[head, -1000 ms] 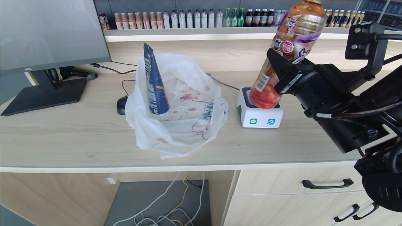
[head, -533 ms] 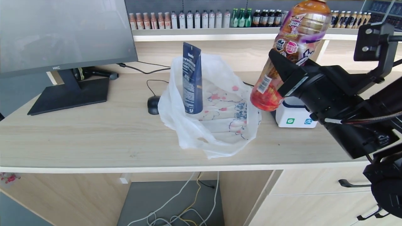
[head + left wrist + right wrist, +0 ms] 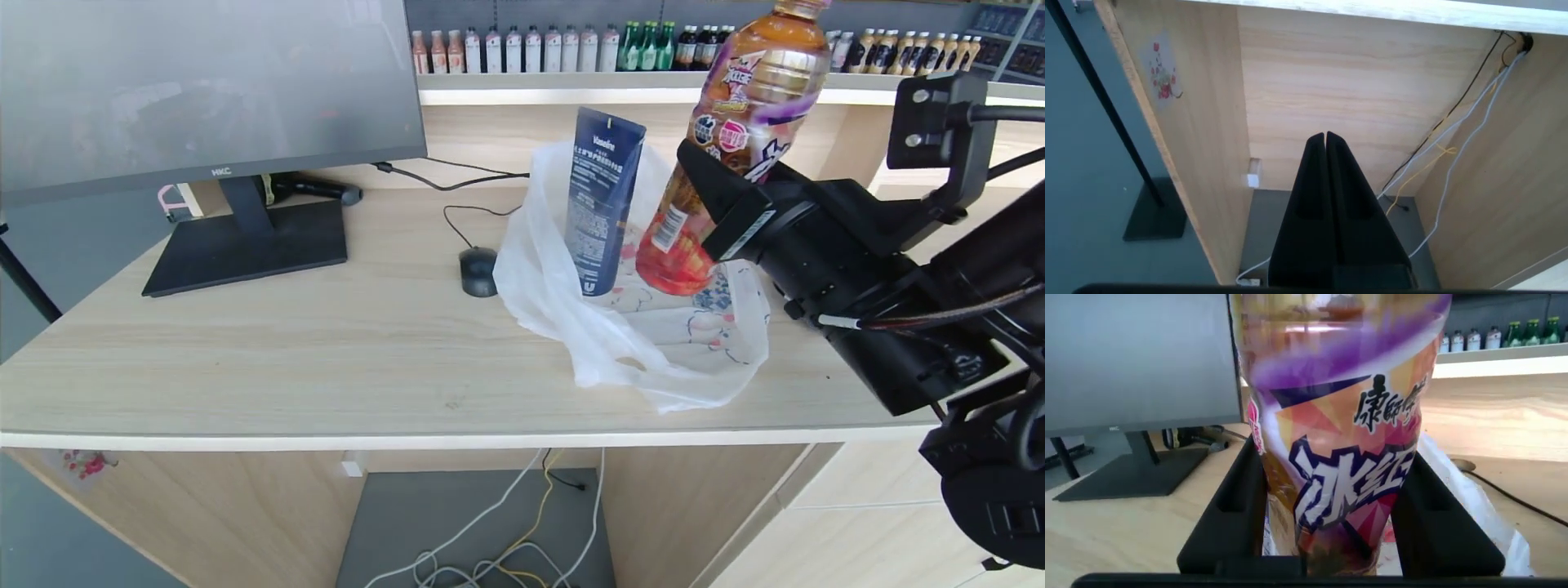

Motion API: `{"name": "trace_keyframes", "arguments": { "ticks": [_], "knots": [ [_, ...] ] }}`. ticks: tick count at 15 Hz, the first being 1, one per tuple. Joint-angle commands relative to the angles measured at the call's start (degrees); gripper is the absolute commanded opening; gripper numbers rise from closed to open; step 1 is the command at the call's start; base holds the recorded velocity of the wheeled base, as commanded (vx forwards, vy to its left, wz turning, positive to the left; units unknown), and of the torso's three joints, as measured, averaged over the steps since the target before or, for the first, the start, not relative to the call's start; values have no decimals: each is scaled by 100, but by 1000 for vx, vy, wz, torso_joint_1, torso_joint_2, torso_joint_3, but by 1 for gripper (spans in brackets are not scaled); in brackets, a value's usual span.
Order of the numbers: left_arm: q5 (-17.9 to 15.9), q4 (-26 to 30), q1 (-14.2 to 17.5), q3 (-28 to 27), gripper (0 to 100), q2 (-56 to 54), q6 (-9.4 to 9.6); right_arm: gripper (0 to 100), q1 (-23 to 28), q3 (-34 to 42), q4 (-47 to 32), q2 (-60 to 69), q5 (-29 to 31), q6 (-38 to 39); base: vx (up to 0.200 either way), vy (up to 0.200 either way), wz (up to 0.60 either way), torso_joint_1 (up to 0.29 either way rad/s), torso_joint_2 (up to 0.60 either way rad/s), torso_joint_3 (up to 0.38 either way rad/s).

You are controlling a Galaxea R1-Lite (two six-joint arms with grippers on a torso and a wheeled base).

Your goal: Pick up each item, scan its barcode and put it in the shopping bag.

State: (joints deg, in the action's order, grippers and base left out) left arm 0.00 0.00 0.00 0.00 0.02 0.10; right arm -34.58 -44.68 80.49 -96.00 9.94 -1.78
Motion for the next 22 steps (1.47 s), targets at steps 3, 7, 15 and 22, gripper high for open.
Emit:
{"name": "trace_keyframes", "arguments": {
  "ticks": [3,7,15,22],
  "knots": [
    [0,0,0,0,0,-2,-1,0,40,-94,28,-261,-18,-174,0,0,0,0,0,0],
    [0,0,0,0,0,-2,-1,0,268,-208,19,-481,-71,-446,0,0,0,0,0,0],
    [0,0,0,0,0,-2,-1,0,1015,-428,19,-1026,-844,-956,0,0,0,0,0,0],
    [0,0,0,0,0,-2,-1,0,1015,-850,19,-1430,-818,-798,0,0,0,0,0,0]
  ]
}}
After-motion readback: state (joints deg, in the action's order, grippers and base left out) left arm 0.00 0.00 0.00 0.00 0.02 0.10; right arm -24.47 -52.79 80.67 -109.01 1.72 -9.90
